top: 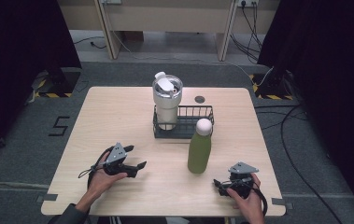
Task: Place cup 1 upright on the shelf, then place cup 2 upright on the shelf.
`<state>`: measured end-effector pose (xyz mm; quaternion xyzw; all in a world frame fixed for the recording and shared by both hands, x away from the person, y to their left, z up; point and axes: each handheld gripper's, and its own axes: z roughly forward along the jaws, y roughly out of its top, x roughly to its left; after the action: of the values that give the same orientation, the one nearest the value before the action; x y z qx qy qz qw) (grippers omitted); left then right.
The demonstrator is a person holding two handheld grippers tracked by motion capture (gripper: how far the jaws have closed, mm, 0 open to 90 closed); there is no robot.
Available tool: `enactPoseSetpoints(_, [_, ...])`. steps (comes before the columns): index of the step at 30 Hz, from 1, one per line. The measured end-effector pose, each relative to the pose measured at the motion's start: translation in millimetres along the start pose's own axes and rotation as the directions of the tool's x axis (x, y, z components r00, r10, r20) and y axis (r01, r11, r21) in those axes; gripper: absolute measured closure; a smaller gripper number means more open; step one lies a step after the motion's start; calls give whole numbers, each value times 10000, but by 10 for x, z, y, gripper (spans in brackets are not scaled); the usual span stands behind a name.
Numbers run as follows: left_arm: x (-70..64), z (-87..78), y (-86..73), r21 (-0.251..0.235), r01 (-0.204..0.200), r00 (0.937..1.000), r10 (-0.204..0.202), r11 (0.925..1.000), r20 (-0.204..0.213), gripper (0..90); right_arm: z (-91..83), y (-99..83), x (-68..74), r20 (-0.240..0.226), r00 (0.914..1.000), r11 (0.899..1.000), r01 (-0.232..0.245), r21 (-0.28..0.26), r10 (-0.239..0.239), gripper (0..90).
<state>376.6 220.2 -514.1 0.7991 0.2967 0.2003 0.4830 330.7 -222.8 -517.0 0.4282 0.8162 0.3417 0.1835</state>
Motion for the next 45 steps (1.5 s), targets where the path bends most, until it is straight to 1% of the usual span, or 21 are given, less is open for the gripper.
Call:
enactPoseSetpoints(2, [-4, -2, -7, 75, -35, 10000, 35, 10000, 42, 147, 0, 0, 0, 1, 10000, 10000, -1, 0, 1, 104])
enactPoseSetpoints(3, [-15, -3, -20, 233, 13, 9999, -16, 9997, 144, 147, 0, 0, 0, 1, 10000, 10000, -2, 1, 2, 104])
enactPoseSetpoints(4, [-15, -3, -20, 233, 13, 9999, -16, 9997, 144, 147, 0, 0, 0, 1, 10000, 10000, -2, 1, 2, 104])
enactPoseSetpoints(5, [-20, -2, -27, 363, -23, 9999, 17, 9993, 167, 147, 0, 0, 0, 2, 10000, 10000, -1, -1, 1, 104])
enactPoseSetpoints(6, [-27, 0, -34, 440, -71, 9998, 64, 9990, 167, 147, 0, 0, 0, 2, 10000, 10000, -1, -1, 1, 104])
enactPoseSetpoints(7, [-36, 5, -49, 650, -77, 9999, 67, 9979, 160, 148, 0, 0, 0, 4, 10000, 10000, 3, -2, -3, 104])
enactPoseSetpoints(8, [-36, 5, -49, 650, -77, 9999, 67, 9979, 160, 148, 0, 0, 0, 2, 10000, 10000, 1, -2, -1, 104])
enactPoseSetpoints(9, [-41, 5, -51, 754, -79, 9999, 69, 9971, 139, 148, 0, 0, 0, 2, 10000, 10000, 0, -1, 0, 104])
enactPoseSetpoints(11, [-59, -5, -55, 915, -193, 9998, 184, 9956, 105, 148, 0, 0, 0, -3, 10000, 10000, 4, -1, -4, 104])
enactPoseSetpoints(12, [-59, -5, -55, 915, -193, 9998, 184, 9956, 105, 148, 0, 0, 0, -3, 10000, 10000, 4, -1, -4, 104])
enactPoseSetpoints(13, [-70, -10, -60, 1099, -326, 9995, 326, 9934, 16, 148, 1, 0, -1, -2, 10000, 10000, 11, -5, -11, 104])
enactPoseSetpoints(16, [-76, -15, -68, 1207, -363, 9993, 362, 9920, 33, 148, 0, 0, 0, -2, 10000, 10000, 5, -1, -5, 104])
enactPoseSetpoints(19, [-76, -16, -80, 1529, -339, 9994, 325, 9877, 118, 148, 0, 0, 0, 3, 10000, 10000, 1, -1, -1, 104])
enactPoseSetpoints(20, [-73, -11, -84, 1763, -361, 9993, 338, 9837, 161, 148, 0, 0, 0, 3, 10000, 10000, 4, -1, -4, 104])
enactPoseSetpoints(21, [-72, -3, -89, 2064, -424, 9990, 382, 9775, 244, 148, 0, 0, 0, 3, 10000, 10000, 4, 0, -4, 104])
enactPoseSetpoints(22, [-72, 2, -91, 2237, -455, 9986, 385, 9736, 356, 144, 0, 0, 0, 2, 10000, 10000, 2, -3, -2, 104])
enactPoseSetpoints(23, [-70, 2, -93, 2266, -386, 9987, 299, 9732, 421, 146, 0, 0, 0, 1, 10000, 10000, 4, -3, -4, 105])
enactPoseSetpoints(27, [-38, 10, -100, 2421, 181, 9984, -306, 9701, 482, 143, 1, -1, 3, 19, 10000, 10000, -6, -12, 6, 106])
enactPoseSetpoints(31, [-32, 12, -101, 2431, 224, 9979, -365, 9697, 536, 137, 2, -1, 2, 28, 10000, 10000, 14, -40, -14, 107])
enactPoseSetpoints(45, [-32, 12, -101, 2432, 220, 9979, -361, 9697, 538, 136, 2, -2, 2, 29, 10000, 10000, 26, -46, -26, 108])
